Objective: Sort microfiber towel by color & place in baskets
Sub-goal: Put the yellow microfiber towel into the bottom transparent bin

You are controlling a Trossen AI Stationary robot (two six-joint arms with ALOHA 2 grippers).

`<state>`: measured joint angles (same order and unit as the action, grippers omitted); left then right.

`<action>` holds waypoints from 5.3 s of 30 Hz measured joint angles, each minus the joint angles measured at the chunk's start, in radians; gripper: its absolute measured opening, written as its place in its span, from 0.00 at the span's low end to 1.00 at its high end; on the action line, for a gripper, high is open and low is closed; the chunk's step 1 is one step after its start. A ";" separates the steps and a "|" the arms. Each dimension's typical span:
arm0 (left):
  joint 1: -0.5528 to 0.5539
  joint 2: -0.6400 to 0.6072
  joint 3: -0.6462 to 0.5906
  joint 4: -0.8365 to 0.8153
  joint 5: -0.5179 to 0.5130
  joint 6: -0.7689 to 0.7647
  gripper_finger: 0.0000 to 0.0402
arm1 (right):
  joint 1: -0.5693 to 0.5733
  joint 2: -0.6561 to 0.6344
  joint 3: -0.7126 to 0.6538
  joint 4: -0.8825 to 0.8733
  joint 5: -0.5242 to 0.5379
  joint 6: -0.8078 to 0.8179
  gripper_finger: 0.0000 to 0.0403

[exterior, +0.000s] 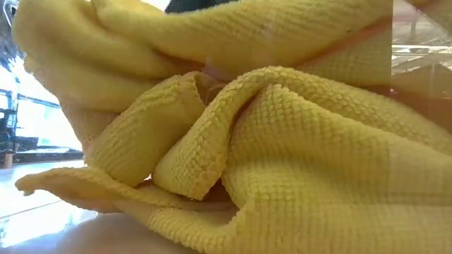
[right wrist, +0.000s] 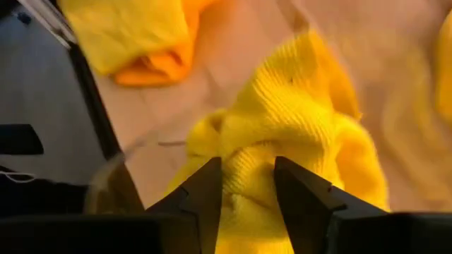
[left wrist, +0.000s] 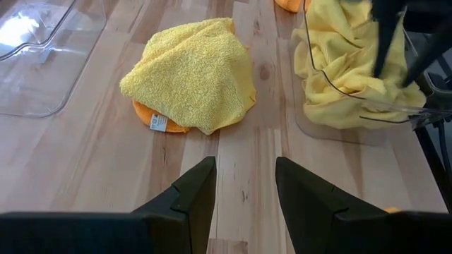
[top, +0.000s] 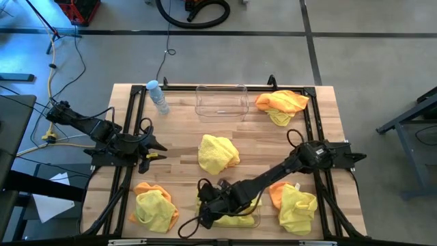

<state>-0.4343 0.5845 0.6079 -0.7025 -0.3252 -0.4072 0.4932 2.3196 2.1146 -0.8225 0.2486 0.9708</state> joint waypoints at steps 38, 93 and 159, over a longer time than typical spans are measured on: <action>0.000 0.000 0.000 0.001 0.000 0.018 0.34 | 0.009 -0.001 0.028 -0.083 0.013 0.128 0.01; 0.000 0.697 0.405 -0.025 -0.105 -0.370 0.34 | 0.182 -0.447 -0.382 -0.684 0.206 0.253 0.31; -0.456 1.079 1.053 -0.638 -0.030 -1.396 0.00 | 0.323 -1.207 -1.366 -0.144 0.351 0.688 0.31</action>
<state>-0.8899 1.6637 1.6608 -1.3406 -0.3548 -1.8028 0.8165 1.1130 0.7486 -0.9668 0.6001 1.6592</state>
